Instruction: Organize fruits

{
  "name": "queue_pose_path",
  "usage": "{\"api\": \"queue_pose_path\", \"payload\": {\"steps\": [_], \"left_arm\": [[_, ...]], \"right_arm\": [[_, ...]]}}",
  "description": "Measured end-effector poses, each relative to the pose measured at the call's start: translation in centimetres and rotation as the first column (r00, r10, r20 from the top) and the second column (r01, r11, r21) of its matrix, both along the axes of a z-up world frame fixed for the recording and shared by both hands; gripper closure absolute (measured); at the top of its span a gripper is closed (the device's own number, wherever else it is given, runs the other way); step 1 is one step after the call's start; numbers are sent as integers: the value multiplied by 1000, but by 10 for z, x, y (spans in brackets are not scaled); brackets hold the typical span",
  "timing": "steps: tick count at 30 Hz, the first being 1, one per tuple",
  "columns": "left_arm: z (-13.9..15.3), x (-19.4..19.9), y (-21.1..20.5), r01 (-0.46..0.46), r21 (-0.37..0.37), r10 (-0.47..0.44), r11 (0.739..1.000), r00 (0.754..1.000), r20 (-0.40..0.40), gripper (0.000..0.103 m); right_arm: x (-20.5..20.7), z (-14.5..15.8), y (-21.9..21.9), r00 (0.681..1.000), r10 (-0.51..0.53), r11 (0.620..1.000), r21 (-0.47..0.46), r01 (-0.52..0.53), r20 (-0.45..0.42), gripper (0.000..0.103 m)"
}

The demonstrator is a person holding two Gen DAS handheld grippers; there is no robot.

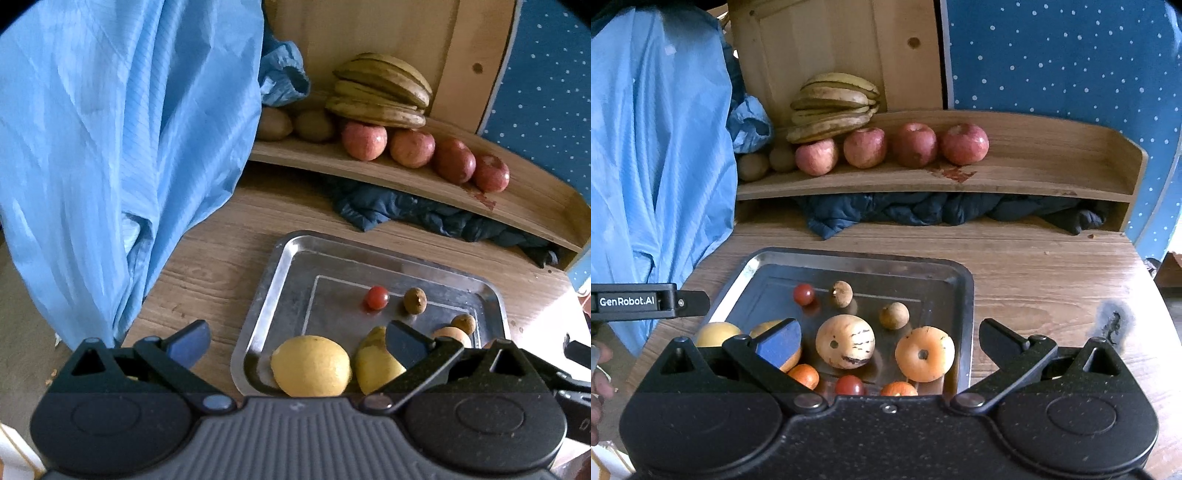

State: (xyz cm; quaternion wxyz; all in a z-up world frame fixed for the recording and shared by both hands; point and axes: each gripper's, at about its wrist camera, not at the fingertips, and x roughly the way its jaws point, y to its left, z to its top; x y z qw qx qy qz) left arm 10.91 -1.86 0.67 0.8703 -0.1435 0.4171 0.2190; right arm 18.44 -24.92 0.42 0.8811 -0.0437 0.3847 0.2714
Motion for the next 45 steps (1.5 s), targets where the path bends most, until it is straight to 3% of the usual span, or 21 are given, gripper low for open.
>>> {"api": "queue_pose_path", "payload": {"steps": [11, 24, 45], "left_arm": [[-2, -17, 13, 114, 18, -115, 993, 993, 39, 0], [3, -47, 23, 206, 11, -207, 978, 975, 83, 0], [1, -91, 33, 316, 18, -317, 948, 945, 87, 0]], "right_arm": [[-33, 14, 18, 997, -66, 996, -50, 68, 36, 1], [-80, 28, 29, 981, -176, 983, -45, 180, 86, 1], [-151, 23, 37, 954, -289, 954, -52, 294, 86, 1]]}}
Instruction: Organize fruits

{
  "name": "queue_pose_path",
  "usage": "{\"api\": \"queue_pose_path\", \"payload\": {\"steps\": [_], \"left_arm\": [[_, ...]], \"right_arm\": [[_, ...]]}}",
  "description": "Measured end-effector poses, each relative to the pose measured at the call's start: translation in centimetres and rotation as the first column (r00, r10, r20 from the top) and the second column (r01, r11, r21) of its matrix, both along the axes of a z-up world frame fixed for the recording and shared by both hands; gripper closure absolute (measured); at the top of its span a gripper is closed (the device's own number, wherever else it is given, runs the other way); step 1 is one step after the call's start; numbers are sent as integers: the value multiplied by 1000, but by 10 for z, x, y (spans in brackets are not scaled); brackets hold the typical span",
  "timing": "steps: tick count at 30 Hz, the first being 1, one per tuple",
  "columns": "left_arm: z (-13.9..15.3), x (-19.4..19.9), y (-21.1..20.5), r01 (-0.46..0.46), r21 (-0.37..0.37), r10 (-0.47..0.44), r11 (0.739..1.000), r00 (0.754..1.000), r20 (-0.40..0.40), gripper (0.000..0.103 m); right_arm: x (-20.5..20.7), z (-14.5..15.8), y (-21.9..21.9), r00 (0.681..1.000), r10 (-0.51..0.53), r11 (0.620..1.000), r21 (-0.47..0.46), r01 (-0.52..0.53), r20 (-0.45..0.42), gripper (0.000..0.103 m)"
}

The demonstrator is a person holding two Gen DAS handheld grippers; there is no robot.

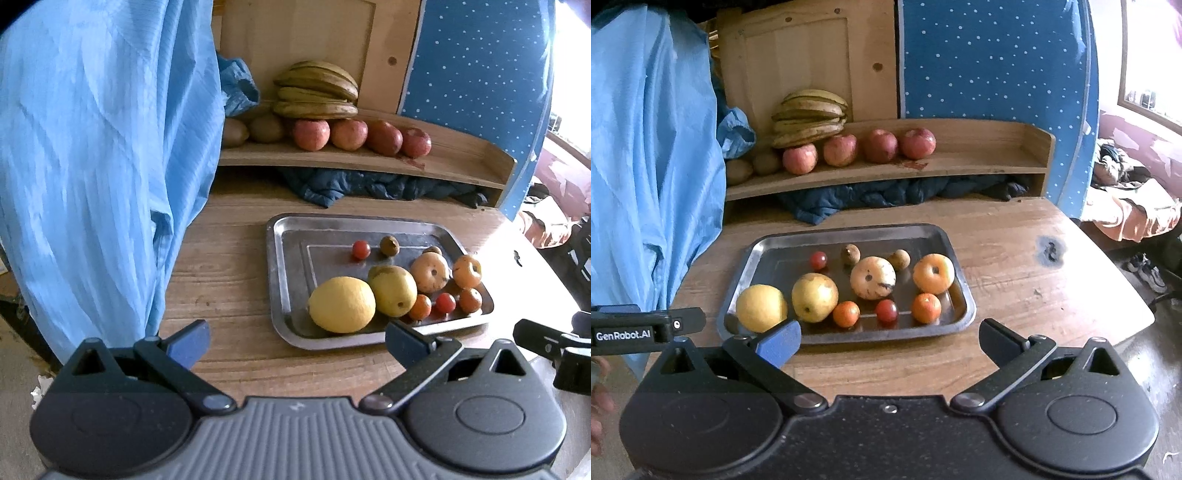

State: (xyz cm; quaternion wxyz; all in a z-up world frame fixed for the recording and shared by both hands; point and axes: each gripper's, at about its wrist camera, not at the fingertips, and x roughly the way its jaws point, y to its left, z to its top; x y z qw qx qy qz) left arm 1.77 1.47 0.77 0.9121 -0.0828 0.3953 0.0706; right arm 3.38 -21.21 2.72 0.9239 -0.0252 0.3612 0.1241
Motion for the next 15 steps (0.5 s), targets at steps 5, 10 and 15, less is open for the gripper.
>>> {"api": "queue_pose_path", "payload": {"steps": [5, 10, 15], "left_arm": [[-1, -9, 1, 13, 3, -13, 1000, 1000, 7, 0], [-3, -15, 2, 17, -12, -17, 1000, 1000, -1, 0], [-5, -21, 2, 22, -27, -22, 999, 1000, -4, 0]], "right_arm": [[-10, -3, -1, 1000, -7, 1000, -2, 7, -3, 1], [-22, -4, 0, 1000, 1, 1000, -12, -1, -9, 1], [-27, -2, -2, 1000, 3, 1000, -21, -3, -5, 1]]}}
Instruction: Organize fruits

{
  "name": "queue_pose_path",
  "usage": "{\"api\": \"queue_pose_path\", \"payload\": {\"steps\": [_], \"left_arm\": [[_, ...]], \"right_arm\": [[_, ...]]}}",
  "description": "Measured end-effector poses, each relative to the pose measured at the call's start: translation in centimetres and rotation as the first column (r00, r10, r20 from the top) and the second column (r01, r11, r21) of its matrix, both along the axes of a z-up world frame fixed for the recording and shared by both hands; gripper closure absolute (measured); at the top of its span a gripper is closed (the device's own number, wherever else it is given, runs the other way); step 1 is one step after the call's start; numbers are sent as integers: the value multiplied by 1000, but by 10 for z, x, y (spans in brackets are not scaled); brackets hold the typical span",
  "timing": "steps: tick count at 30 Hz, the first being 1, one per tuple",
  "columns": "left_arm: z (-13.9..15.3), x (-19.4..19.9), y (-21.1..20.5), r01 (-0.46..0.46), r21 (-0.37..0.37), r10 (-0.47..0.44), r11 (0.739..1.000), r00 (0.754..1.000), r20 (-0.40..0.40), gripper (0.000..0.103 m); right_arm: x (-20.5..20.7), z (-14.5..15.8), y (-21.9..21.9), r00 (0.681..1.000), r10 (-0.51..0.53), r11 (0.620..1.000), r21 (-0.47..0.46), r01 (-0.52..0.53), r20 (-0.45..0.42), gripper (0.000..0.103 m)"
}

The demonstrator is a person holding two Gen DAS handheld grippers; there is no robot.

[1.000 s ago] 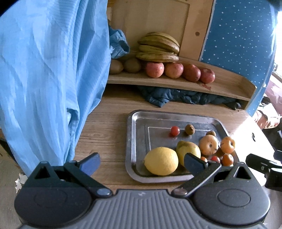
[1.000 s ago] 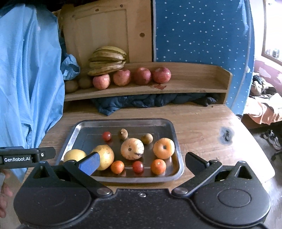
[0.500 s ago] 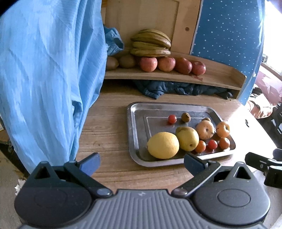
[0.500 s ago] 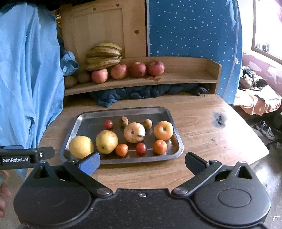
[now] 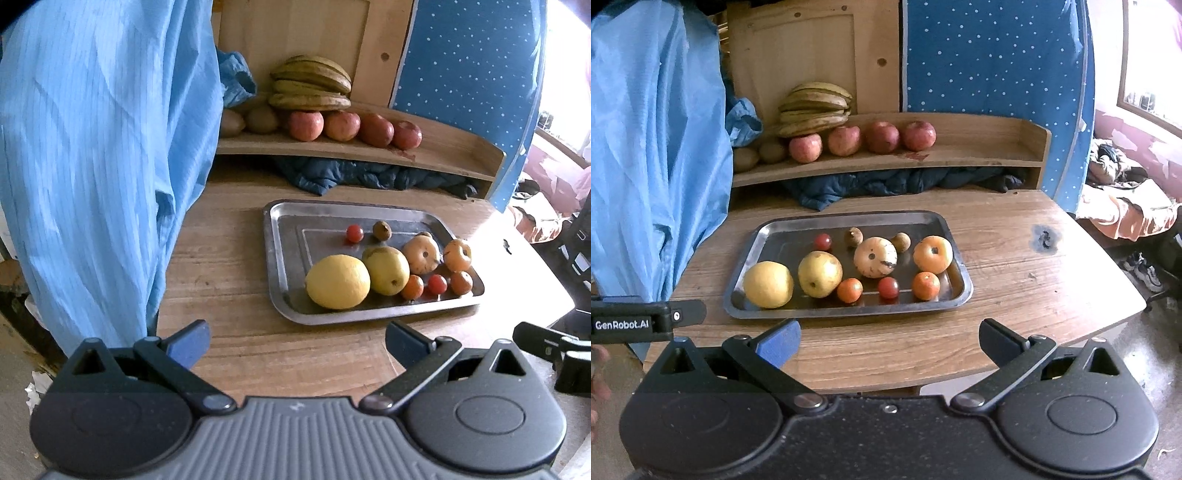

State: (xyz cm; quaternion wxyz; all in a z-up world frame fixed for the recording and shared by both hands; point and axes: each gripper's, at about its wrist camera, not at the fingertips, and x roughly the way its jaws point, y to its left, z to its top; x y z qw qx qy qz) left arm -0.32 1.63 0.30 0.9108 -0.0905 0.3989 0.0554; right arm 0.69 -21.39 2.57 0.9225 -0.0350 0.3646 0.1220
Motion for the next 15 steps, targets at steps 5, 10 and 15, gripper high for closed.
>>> {"api": "queue_pose_path", "payload": {"steps": [5, 10, 15], "left_arm": [[1, -3, -3, 6, 2, -6, 1000, 1000, 3, 0], [2, -5, -7, 12, 18, -12, 1000, 1000, 4, 0], [1, -4, -9, 1, 14, -1, 1000, 1000, -3, 0]], "right_arm": [[1, 0, -4, 1000, -11, 1000, -1, 11, -2, 1], [1, -1, -5, 1000, -7, 1000, 2, 7, -6, 1], [2, -2, -7, 1000, 7, 1000, -1, -7, -9, 1]]}}
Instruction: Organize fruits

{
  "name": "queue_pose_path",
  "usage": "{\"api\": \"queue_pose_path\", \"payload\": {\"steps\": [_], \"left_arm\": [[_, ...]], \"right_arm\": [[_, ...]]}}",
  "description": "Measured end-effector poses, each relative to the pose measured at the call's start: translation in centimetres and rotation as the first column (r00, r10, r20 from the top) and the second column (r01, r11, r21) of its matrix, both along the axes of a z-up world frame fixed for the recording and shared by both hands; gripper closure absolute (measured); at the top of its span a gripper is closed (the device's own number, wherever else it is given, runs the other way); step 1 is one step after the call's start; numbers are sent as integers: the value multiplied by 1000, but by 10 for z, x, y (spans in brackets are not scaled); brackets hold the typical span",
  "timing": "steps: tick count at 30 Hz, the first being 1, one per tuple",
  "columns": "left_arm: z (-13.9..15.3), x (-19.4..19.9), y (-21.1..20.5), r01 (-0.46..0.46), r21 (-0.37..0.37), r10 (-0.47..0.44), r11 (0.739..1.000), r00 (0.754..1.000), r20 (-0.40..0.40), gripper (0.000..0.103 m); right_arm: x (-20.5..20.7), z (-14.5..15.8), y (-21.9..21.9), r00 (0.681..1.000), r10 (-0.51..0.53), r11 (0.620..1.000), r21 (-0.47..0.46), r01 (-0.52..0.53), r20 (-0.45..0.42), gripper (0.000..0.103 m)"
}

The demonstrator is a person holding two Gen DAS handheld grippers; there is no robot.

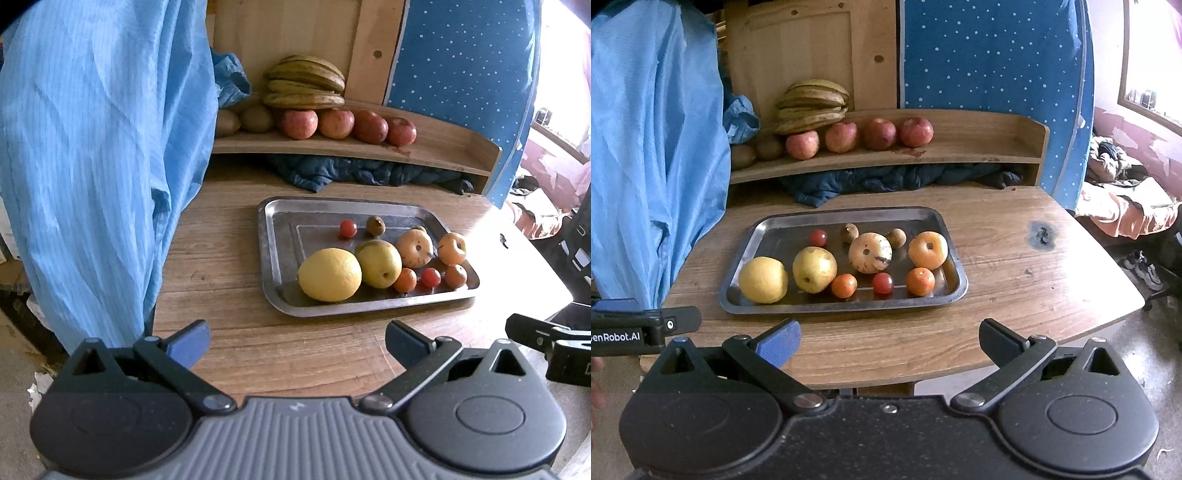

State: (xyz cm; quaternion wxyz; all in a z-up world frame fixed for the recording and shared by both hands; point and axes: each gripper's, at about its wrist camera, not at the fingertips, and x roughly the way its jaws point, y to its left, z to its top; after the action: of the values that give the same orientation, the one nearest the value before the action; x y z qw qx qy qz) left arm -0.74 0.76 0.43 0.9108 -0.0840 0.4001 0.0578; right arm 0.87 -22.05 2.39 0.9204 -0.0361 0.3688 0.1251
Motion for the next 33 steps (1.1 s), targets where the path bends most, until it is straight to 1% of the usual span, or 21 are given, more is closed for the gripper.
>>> {"api": "queue_pose_path", "payload": {"steps": [4, 33], "left_arm": [[-1, 1, 1, -10, -12, 10, 1000, 1000, -2, 0], [-2, 3, -2, -8, -2, 8, 1000, 1000, -15, 0]], "right_arm": [[0, 1, -1, 1000, -1, 1000, 1, 1, 1, 1], [4, -1, -5, 1000, -3, 1000, 11, 3, -9, 1]]}}
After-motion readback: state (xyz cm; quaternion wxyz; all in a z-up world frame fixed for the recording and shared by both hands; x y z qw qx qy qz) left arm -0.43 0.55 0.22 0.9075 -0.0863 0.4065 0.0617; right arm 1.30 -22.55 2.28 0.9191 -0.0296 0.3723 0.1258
